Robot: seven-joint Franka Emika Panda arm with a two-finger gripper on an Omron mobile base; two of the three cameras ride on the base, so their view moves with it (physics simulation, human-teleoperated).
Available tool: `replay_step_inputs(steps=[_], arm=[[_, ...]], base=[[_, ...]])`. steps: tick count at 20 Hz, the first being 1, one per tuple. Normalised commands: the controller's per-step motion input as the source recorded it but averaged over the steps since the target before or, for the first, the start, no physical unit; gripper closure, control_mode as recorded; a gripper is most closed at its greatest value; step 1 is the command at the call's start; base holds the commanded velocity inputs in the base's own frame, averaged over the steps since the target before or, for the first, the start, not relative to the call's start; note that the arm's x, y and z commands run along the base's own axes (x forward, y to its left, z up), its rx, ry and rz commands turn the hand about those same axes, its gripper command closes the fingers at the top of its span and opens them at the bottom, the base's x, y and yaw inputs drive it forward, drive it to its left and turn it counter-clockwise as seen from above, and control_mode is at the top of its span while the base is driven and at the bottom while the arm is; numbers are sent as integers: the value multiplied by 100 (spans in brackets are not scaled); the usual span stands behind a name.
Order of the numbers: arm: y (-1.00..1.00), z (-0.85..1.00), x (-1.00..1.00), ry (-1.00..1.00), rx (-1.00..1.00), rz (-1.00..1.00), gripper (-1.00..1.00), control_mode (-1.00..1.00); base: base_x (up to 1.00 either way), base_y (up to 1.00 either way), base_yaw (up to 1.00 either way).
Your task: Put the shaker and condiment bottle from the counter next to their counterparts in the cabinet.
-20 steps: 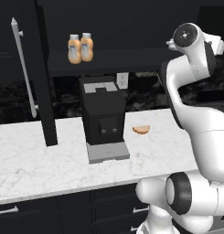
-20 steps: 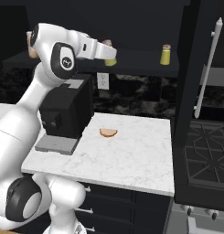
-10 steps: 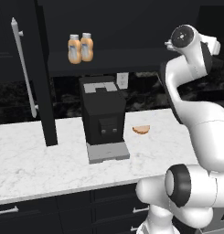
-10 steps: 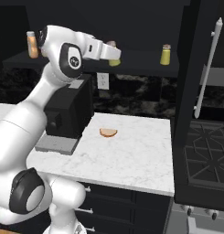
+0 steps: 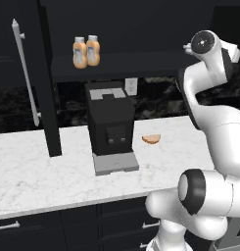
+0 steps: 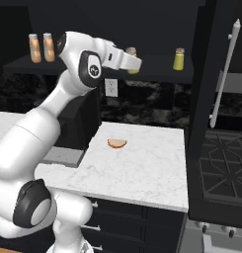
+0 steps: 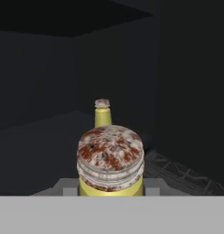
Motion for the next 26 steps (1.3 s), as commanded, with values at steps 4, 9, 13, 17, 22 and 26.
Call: replay_step_inputs(steps=[4, 9, 13, 17, 22, 26], arm=[[-9, -18, 16, -10, 9, 0, 100, -100], [0, 0, 17, -15, 1, 0, 100, -100], [0, -3, 15, -6, 6, 0, 100, -100], [0, -2, 18, 0, 9, 0, 100, -100], [0, 0, 24, 0, 0, 0, 100, -100], [-1, -20, 24, 0, -1, 0, 100, -100]], base=[[0, 0, 0], [0, 0, 0], [0, 0, 0], [0, 0, 0], [0, 0, 0], [0, 0, 0]])
